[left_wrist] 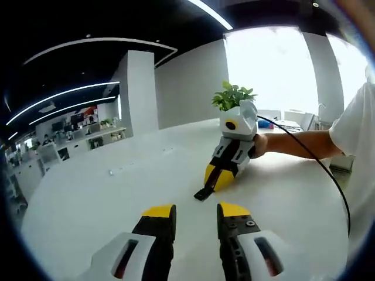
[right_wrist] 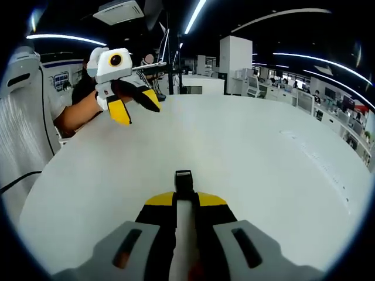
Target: Snap the two parts of the plastic buckle together until the buckle closes and remains connected.
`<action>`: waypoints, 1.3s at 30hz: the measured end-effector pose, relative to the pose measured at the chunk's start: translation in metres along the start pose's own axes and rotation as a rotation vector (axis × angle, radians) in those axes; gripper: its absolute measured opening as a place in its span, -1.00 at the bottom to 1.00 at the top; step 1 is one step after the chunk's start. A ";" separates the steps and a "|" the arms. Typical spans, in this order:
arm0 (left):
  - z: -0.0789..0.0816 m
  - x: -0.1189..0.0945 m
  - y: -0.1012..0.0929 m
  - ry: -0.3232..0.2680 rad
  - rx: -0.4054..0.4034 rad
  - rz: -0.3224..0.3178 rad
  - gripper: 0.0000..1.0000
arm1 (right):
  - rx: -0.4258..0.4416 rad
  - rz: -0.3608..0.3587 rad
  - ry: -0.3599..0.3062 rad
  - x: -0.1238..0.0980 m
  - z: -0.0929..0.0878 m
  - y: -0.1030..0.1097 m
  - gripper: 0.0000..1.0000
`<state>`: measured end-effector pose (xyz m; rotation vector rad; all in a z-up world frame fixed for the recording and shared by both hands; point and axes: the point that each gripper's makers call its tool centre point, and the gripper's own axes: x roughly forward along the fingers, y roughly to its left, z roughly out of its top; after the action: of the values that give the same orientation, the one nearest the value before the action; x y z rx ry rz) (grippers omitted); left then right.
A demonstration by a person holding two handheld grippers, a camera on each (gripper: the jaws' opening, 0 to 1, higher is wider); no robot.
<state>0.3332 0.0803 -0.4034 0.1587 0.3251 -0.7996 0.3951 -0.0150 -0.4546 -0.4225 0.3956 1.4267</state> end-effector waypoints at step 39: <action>-0.006 -0.023 0.011 -0.037 -0.048 0.089 -0.46 | 0.097 -0.143 -0.041 -0.018 -0.002 -0.015 -0.65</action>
<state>0.3250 0.1049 -0.4013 0.1120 0.3003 -0.7055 0.4078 -0.0326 -0.4463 -0.3361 0.3918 1.2695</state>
